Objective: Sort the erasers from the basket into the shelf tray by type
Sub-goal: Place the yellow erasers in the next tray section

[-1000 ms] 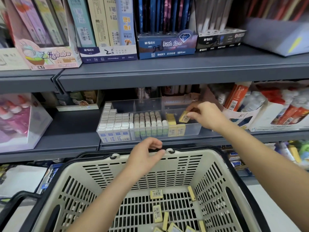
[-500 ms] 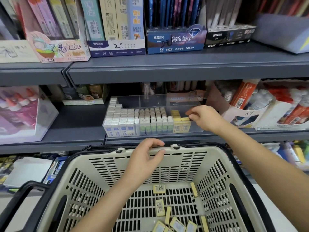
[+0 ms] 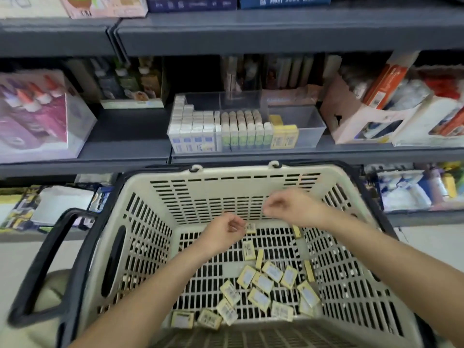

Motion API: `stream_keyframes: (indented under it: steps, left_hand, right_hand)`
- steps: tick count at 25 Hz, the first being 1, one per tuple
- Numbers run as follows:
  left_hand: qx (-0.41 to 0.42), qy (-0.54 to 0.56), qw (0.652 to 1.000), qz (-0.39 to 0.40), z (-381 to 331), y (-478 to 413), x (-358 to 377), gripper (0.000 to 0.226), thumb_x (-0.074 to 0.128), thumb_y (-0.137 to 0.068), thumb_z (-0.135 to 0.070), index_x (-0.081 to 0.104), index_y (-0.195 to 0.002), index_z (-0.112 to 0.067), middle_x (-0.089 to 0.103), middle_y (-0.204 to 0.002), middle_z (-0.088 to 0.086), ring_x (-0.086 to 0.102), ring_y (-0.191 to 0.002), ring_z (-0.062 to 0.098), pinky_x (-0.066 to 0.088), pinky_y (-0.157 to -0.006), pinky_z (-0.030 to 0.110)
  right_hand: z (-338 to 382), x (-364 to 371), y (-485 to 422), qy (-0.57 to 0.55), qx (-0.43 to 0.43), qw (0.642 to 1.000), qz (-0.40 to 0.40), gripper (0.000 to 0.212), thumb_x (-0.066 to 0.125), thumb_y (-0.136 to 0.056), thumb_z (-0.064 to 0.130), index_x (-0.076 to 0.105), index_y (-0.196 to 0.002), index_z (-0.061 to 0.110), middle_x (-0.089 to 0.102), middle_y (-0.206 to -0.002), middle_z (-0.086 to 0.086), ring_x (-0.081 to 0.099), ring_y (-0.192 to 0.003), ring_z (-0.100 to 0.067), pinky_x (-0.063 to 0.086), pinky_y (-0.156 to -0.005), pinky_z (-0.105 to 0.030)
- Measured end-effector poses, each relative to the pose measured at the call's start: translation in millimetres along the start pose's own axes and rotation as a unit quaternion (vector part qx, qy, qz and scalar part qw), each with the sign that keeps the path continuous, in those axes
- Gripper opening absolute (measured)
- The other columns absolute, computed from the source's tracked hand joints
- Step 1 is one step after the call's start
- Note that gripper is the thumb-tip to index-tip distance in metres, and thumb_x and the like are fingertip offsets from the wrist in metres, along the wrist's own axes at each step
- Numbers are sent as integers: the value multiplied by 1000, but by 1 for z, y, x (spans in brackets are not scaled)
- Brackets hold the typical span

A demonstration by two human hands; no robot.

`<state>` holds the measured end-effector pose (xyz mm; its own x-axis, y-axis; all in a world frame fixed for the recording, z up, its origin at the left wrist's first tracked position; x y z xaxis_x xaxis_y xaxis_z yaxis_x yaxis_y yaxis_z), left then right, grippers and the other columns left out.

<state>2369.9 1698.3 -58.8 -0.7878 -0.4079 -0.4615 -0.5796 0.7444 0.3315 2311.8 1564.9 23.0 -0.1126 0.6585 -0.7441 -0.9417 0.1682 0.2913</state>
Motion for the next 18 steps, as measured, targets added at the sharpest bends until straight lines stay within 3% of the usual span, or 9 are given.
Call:
stream_keyframes:
  steps: [2,5,7,9,11,14,18]
  left_hand:
    - [-40,-40,998,37,27,0,18,12,63,-87,-19,59,-98,-17,61,-97,-1,60,-91,14,51,-84,27]
    - [-93,-43,992,78,57,6,35,11,62,-87,-17,58,-97,-17,61,-97,2,60,-91,17,51,-83,33]
    - [-112,-34,990,78,67,9,37,11,62,-87,-16,58,-97,-15,61,-94,2,59,-89,18,51,-78,30]
    - [-121,-14,990,74,71,9,37,10,63,-87,-16,57,-95,-17,58,-87,-3,56,-84,13,49,-70,21]
    - [-133,1,989,68,72,8,38,11,63,-87,-16,57,-96,-15,55,-85,-5,54,-81,10,46,-67,17]
    - [-159,47,983,78,72,8,44,27,65,-86,-21,56,-110,-9,55,-93,-2,54,-88,14,47,-66,21]
    - [-159,144,971,104,67,8,51,23,63,-88,-20,57,-108,-11,62,-99,3,61,-90,11,52,-71,21]
  right_hand:
    - [-13,63,-6,87,35,987,129,21,62,-87,30,66,-104,20,65,-105,6,60,-98,-11,49,-87,-28]
    - [-40,112,-17,179,77,966,168,33,61,-86,21,57,-118,17,59,-119,-1,56,-105,-18,45,-79,-27]
    - [-60,134,-19,180,129,957,187,39,65,-83,26,54,-118,13,58,-114,-4,56,-100,-21,46,-75,-29]
    - [-74,147,-16,125,184,959,177,39,67,-80,41,58,-103,10,59,-94,-3,58,-83,-19,47,-65,-28]
    - [-78,146,-15,84,199,968,131,27,65,-81,36,57,-93,14,50,-77,1,50,-67,-15,36,-50,-24]
    - [-73,139,-21,-71,207,972,88,24,68,-80,17,55,-100,14,53,-81,3,53,-71,-12,40,-53,-20]
    - [-49,142,-24,-363,202,907,72,15,67,-81,3,56,-89,9,64,-80,-8,63,-66,-13,55,-62,-22]
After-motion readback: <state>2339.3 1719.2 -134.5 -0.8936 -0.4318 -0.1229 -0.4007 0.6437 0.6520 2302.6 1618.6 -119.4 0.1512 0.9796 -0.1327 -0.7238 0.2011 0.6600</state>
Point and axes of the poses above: each hand's wrist, its own y-axis away from the middle knuckle, its own x-axis out of the palm, z = x × y, the point moved 8 cm from there along -y, towards the middle knuckle
